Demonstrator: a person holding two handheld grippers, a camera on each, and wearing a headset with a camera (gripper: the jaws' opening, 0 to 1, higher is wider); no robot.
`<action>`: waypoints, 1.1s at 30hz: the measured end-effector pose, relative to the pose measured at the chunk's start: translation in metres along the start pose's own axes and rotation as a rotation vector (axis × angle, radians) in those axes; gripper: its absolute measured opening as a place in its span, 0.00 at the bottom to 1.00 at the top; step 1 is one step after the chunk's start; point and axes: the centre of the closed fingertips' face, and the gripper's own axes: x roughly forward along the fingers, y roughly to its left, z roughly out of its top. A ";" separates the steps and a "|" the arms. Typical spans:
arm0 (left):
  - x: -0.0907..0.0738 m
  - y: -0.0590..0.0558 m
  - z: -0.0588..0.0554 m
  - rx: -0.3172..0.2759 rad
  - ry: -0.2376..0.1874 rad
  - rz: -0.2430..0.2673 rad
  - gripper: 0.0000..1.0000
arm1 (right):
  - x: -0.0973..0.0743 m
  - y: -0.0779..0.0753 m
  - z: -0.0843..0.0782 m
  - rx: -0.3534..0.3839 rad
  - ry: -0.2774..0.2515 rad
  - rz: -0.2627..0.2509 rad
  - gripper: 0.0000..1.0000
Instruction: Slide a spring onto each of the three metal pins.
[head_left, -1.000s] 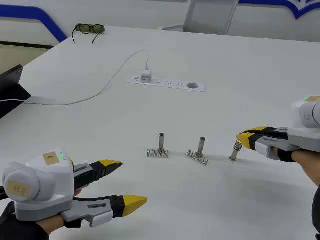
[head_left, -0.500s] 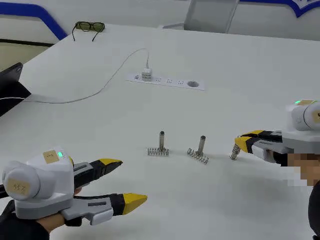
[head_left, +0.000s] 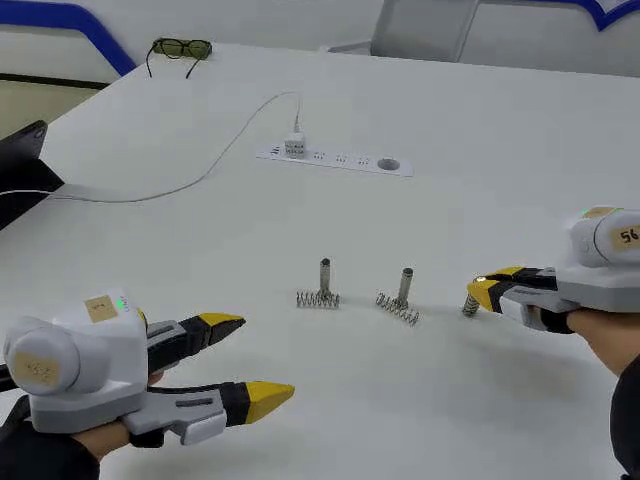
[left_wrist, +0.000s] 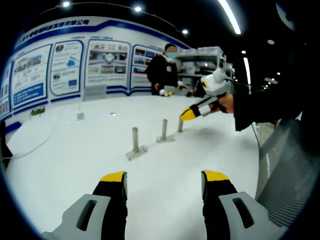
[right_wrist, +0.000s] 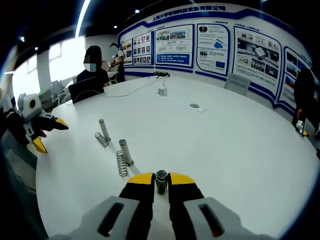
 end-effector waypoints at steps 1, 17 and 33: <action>0.000 0.000 0.000 -0.001 -0.001 0.000 0.61 | 0.000 0.000 0.000 0.003 0.000 0.001 0.12; -0.001 -0.002 0.002 -0.001 -0.004 0.002 0.61 | -0.002 0.000 0.001 -0.018 -0.003 -0.008 0.15; -0.002 -0.001 0.002 0.003 -0.005 0.002 0.61 | -0.010 0.012 0.027 -0.098 -0.059 -0.007 0.17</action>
